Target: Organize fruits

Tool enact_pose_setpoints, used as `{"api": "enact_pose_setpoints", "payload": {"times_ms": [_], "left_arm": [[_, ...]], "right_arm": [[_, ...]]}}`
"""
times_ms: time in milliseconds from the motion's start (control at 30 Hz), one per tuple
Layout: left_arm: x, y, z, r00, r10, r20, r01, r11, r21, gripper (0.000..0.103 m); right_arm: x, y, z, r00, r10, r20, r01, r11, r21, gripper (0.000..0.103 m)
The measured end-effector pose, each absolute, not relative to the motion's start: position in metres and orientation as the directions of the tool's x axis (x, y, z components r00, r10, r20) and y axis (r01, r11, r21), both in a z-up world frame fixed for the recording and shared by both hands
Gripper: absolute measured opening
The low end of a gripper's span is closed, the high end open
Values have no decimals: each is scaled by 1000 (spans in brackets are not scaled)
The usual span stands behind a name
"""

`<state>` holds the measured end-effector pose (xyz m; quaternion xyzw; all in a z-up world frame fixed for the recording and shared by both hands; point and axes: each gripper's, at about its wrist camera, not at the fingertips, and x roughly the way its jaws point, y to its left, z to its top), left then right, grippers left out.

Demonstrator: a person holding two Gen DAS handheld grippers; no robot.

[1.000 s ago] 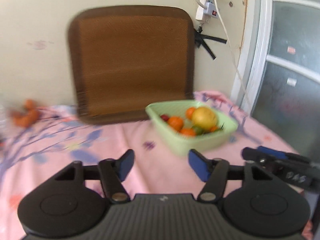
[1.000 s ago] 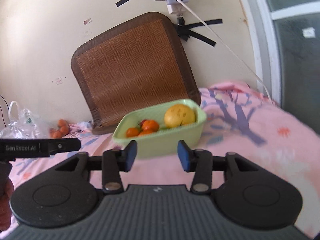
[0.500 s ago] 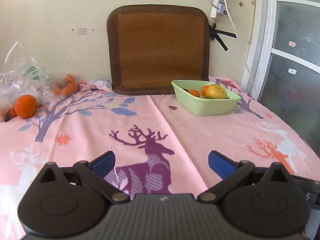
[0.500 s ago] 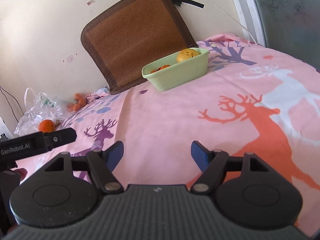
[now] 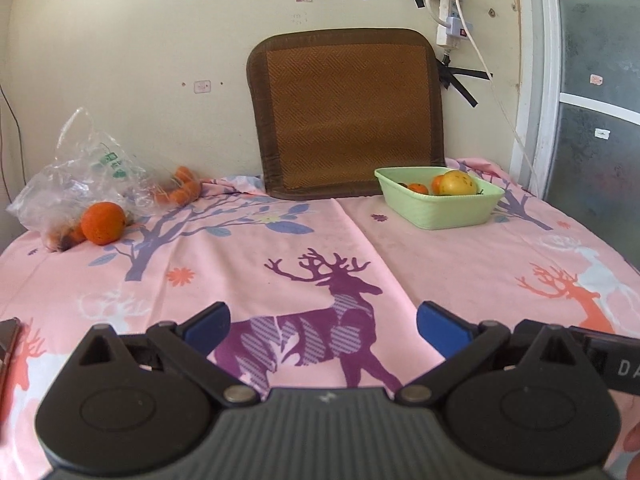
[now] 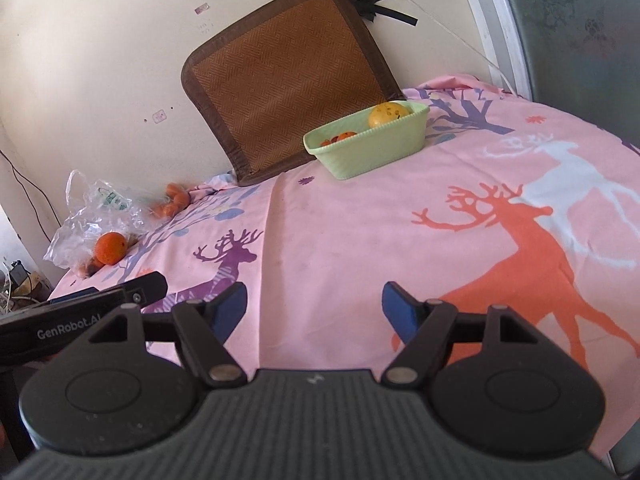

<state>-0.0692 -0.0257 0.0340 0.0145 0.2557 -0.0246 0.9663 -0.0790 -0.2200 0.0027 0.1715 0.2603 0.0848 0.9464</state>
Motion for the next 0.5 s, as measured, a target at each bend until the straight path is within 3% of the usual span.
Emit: {"api": "enact_pose_setpoints", "payload": {"times_ms": [500], "left_arm": [[-67, -27, 32, 877, 41, -479, 8, 995, 100, 103]], "right_arm": [[-82, -219, 2, 850, 239, -468, -54, 926, 374, 77]]}}
